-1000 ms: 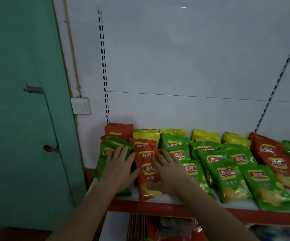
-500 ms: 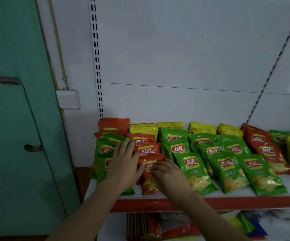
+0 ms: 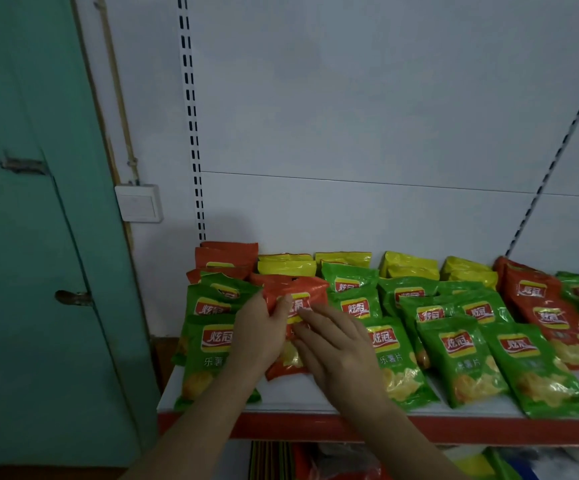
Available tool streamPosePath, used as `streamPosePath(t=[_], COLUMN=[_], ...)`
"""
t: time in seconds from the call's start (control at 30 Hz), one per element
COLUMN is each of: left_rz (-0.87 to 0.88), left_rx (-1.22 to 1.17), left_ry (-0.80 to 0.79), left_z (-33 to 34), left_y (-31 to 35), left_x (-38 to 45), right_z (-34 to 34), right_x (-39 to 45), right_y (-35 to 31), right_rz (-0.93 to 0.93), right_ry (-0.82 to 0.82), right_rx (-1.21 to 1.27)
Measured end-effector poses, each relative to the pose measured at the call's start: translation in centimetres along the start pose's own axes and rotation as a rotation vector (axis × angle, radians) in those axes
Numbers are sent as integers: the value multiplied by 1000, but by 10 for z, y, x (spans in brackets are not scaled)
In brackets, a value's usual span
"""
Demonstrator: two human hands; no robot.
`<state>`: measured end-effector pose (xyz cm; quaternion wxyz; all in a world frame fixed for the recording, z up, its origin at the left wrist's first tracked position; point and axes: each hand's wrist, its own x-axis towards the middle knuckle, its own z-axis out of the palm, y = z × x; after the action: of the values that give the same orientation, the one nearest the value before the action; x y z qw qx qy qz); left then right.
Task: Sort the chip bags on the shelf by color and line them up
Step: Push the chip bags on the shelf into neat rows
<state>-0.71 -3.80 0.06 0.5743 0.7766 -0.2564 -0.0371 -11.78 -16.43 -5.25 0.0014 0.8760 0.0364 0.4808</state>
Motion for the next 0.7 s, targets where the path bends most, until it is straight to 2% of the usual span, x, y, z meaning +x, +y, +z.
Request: streamPosePath(t=[0.1, 0.2, 0.33, 0.43, 0.53, 0.7], left_rz=[17, 36, -21, -95, -112, -132], left_rx=[46, 106, 79, 7, 31, 0], left_ry=[121, 178, 156, 138, 145, 153], left_z=[-14, -39, -59, -63, -66, -68], left_y=[3, 0, -11, -19, -21, -19], left_x=[5, 9, 7, 2, 0, 2], right_z=[1, 5, 21, 38, 49, 49], right_x=[4, 14, 39, 53, 61, 68], right_y=[15, 42, 58, 59, 60, 68], right_rz=[170, 322, 288, 183, 112, 82], right_ry=[-50, -236, -562, -677, -695, -544], right_rx=[-4, -115, -170, -224, -263, -203])
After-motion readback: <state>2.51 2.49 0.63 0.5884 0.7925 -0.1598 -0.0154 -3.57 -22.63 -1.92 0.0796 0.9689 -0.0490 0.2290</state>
